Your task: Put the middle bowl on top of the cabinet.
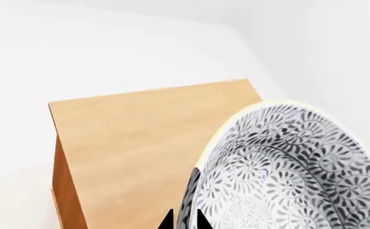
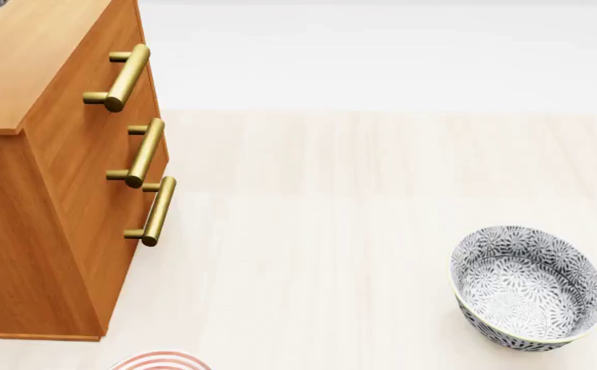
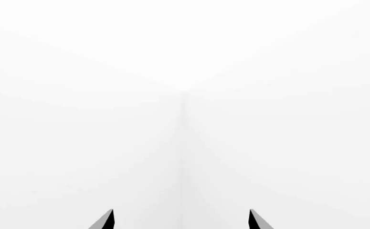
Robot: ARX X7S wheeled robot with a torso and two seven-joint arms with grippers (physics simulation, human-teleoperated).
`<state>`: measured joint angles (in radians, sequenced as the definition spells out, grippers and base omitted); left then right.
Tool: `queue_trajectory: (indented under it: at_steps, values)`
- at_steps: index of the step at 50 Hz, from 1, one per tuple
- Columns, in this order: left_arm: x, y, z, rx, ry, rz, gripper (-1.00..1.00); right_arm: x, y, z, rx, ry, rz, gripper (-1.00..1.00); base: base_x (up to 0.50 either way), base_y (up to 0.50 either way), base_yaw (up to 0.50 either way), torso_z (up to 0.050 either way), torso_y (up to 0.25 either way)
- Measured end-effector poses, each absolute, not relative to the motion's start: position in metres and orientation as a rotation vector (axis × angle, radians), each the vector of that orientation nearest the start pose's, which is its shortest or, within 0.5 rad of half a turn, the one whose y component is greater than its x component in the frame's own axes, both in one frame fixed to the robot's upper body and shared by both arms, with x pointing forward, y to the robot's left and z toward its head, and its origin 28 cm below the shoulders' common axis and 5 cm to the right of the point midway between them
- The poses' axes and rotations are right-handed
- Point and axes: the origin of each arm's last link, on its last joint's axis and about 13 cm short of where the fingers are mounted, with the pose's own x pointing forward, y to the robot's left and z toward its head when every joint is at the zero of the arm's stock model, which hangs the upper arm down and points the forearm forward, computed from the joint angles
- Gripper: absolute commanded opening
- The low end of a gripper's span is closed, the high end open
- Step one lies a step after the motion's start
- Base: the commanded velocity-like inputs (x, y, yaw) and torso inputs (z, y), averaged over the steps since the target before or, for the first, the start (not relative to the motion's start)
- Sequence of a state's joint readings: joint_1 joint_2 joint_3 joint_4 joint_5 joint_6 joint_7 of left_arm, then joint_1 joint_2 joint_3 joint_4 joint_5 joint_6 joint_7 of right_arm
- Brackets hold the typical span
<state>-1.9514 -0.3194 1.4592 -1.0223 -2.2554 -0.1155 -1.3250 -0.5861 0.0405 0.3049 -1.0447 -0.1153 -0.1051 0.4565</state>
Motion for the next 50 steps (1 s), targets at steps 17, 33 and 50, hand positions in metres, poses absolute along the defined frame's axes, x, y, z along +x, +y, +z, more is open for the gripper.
queue_trajectory:
  at_steps: [17,33,50]
  values:
    - [0.406,0.241,0.410,-0.731,0.286,0.937,-1.00,0.072,-0.140,0.161,-0.252,-0.639,-0.629,1.00,0.00,0.00,0.00,0.000,0.000]
    - [0.417,0.250,0.385,-0.794,0.335,0.949,-1.00,0.071,-0.139,0.161,-0.256,-0.642,-0.630,1.00,0.00,0.00,0.00,0.000,0.001]
    - [0.422,0.252,0.372,-0.752,0.308,0.979,1.00,0.069,-0.140,0.161,-0.261,-0.645,-0.630,1.00,0.00,0.00,0.00,0.000,0.000]
